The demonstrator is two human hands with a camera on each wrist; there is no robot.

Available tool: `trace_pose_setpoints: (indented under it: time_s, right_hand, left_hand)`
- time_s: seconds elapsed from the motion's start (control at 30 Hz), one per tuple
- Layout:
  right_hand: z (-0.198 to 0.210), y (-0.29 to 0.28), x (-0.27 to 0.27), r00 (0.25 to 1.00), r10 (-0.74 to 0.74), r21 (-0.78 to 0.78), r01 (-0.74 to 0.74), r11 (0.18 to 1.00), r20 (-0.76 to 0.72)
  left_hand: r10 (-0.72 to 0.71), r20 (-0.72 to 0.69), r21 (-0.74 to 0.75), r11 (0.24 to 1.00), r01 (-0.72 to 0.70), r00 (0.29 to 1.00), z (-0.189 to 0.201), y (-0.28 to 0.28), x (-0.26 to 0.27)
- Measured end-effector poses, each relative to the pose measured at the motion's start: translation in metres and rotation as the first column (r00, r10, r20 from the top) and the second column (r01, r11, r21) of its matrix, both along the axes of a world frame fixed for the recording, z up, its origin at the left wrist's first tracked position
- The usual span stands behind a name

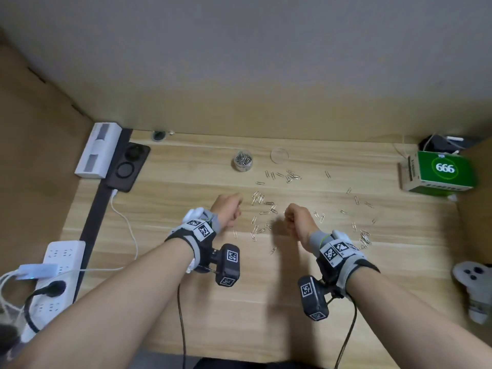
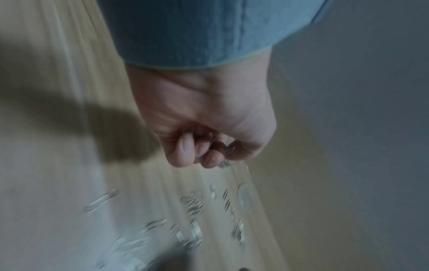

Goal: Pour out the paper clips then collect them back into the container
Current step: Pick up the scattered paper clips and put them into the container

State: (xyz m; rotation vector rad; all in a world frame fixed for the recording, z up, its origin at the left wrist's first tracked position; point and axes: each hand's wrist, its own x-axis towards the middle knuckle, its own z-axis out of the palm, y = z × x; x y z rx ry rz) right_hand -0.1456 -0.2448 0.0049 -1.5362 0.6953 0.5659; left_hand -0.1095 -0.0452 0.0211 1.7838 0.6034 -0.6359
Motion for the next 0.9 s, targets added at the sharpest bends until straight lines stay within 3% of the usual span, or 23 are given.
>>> trace_pose_setpoints:
  time_s: [0.17,0.37,0.57,0.9]
  right_hand:
    - [0.013,0.018,0.047,0.998,-0.060,0.146,0.056,0.988,0.019]
    - [0.010,0.034,0.107,0.997,-0.007,0.223,-0.009,0.975,0.071]
    - [-0.011,0.051,0.164,0.993,0.071,0.080,-0.079,0.994,0.091]
    - [-0.017,0.064,0.193,0.970,0.169,-0.067,-0.160,0.985,0.177]
  left_hand:
    - [0.135,0.028,-0.114,0.985,-0.131,0.990,0.008,0.012,0.047]
    - [0.111,0.060,-0.108,0.989,-0.104,0.992,-0.001,0.014,0.099]
    - [0.093,0.115,-0.082,0.993,-0.084,0.989,-0.017,0.011,0.152]
    - [0.343,0.047,-0.311,0.898,-0.313,0.938,-0.037,0.013,0.170]
